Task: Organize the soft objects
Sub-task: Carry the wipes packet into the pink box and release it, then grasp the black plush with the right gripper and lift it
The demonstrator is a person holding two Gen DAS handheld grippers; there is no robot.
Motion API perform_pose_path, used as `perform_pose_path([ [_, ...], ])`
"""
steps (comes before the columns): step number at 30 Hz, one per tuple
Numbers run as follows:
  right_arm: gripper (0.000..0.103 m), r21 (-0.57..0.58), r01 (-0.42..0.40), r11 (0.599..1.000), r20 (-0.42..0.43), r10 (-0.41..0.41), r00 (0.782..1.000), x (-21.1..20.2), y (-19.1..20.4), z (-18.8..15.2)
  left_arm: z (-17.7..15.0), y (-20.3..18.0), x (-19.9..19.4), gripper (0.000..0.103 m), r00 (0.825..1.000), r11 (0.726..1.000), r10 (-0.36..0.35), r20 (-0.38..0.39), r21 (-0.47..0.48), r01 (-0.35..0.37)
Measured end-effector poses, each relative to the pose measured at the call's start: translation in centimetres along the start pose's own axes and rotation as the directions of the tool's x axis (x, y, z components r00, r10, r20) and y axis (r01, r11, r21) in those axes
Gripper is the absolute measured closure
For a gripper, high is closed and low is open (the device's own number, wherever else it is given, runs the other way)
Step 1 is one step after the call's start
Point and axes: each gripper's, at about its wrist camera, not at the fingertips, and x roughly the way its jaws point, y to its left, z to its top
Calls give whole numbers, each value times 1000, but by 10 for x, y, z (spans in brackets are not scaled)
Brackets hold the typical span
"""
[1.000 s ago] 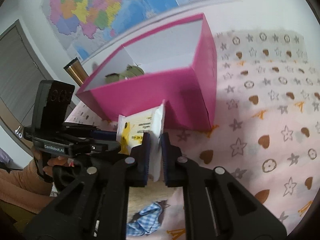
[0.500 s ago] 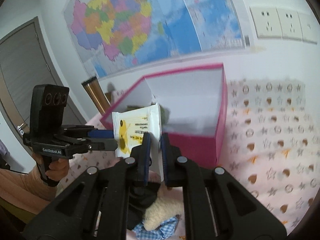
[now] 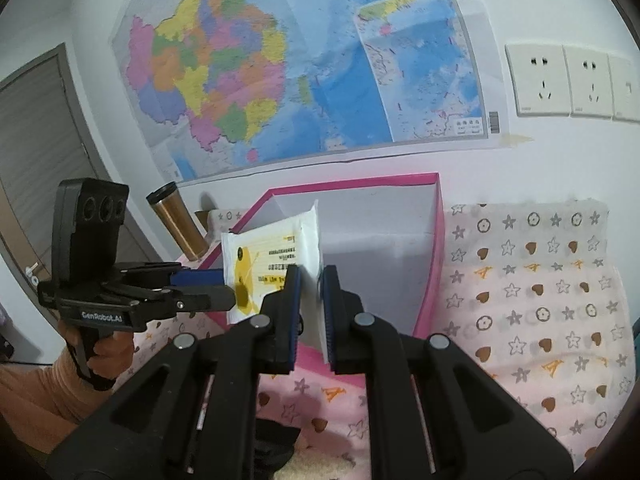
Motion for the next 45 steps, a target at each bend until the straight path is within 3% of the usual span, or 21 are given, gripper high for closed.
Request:
perform_pose_path([
  [9,90,77,13,997,-72,-8,997,31,-24,-1,15,14,26,61,998,998,51,-44,-21,-52],
  [18,88,91,65,994,-155,-50,987,51,-36,-9,10,32,56,61,991,996,55,-121,-67,-64],
  [23,79,89,116,989,-192,-97,977,60,-39,-11,9,36,69,61,986,995,58,-158,-76,-71],
  [28,74,82,173,981,-164,-158,974,54,-37,-9,11,43,80,61,980,992,63,-187,-98,-83],
  [34,73,45,138,989,-118,-132,984,33,-21,-12,6,46,72,58,985,991,76,-155,-99,-92],
  [38,61,22,97,995,-88,-95,992,15,-6,-19,-2,39,51,56,992,994,78,-97,-73,-85],
  [45,57,-12,27,1000,-90,-28,996,-10,17,-42,-20,22,6,51,998,998,56,8,-24,-56],
])
